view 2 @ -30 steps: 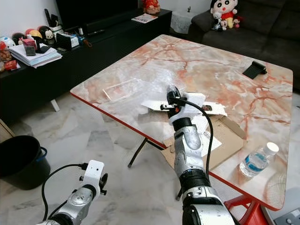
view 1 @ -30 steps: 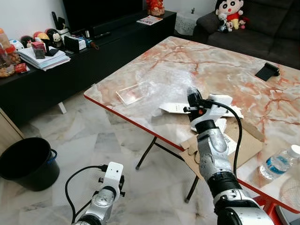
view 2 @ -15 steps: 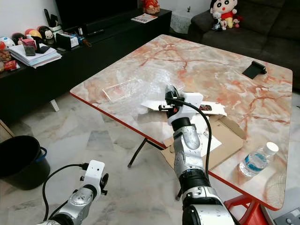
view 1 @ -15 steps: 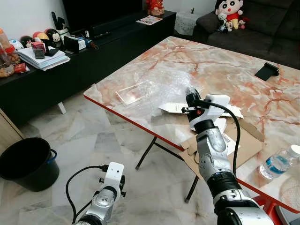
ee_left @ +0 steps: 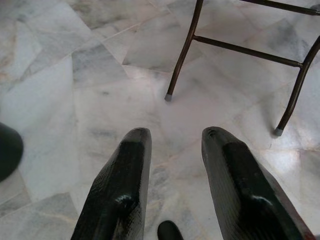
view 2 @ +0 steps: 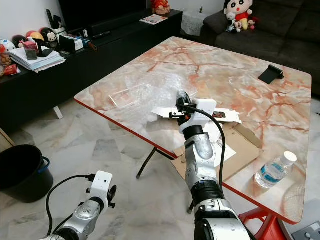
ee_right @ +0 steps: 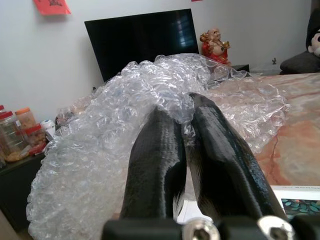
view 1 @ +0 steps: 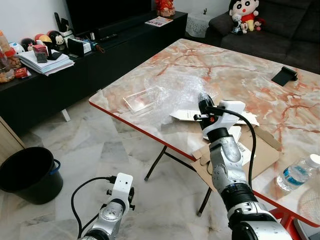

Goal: Picking trash to rubbish bin

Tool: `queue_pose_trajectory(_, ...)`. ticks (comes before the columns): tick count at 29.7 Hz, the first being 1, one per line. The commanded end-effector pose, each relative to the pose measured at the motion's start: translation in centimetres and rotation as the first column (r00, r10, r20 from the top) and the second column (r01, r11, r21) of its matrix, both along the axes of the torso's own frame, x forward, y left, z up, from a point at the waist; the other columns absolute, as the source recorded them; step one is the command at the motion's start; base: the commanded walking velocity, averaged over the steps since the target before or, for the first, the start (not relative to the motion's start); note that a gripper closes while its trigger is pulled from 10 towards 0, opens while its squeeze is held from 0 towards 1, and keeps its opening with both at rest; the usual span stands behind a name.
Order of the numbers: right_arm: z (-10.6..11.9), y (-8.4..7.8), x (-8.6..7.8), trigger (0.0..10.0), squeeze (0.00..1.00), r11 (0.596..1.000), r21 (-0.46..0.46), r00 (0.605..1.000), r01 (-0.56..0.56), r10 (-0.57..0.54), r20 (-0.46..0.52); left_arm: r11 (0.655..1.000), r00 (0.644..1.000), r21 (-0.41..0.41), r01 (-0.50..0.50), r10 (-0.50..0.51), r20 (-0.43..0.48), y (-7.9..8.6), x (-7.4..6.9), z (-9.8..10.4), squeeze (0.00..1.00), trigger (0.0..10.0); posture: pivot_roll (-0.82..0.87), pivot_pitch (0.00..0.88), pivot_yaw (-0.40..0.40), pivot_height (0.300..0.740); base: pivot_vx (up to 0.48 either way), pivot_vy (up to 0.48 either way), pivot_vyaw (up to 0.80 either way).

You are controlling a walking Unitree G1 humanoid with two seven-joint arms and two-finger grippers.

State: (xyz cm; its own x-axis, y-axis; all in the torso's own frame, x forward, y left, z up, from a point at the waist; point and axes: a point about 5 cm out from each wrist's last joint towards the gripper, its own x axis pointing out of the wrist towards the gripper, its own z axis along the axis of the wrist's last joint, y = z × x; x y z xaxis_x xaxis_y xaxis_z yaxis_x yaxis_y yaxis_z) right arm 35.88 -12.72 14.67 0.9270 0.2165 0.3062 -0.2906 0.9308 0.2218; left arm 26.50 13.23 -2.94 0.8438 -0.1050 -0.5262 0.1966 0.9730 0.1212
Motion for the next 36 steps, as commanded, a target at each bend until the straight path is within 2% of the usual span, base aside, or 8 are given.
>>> queue_pose_trajectory(1,0.7,0.2,0.2,10.0,0.0,1.0,-0.007,1.0,-0.005,0.005,0.024,1.0,1.0,-0.012,0.008,-0.008,0.012,-0.2,0.2,0.2,0.0,10.0,-0.07,0.015,-0.037,0.74,-0.255,0.0,0.0)
queue_pose_trajectory(26,0.2,0.0,0.1,10.0,0.0,1.0,-0.005,1.0,0.0,0.0,0.005,1.0,1.0,-0.015,0.02,-0.019,0.012,-0.3,0.1,0.1,0.0,10.0,-0.08,0.019,-0.03,0.74,-0.304,0.0,0.0)
queue_pose_trajectory(32,-0.3,-0.3,-0.1,10.0,0.0,1.0,-0.013,1.0,0.006,-0.006,-0.011,1.0,1.0,-0.014,0.023,-0.022,0.012,-0.4,0.0,0.1,0.0,10.0,-0.08,0.017,-0.03,0.74,-0.306,0.0,0.0)
queue_pose_trajectory(36,-1.6,-1.3,-0.5,10.0,0.0,0.999,-0.03,0.998,0.027,-0.028,-0.057,1.0,1.0,-0.008,0.029,-0.029,0.013,-0.4,0.0,0.1,0.0,10.0,-0.08,0.012,-0.03,0.74,0.0,0.0,0.0)
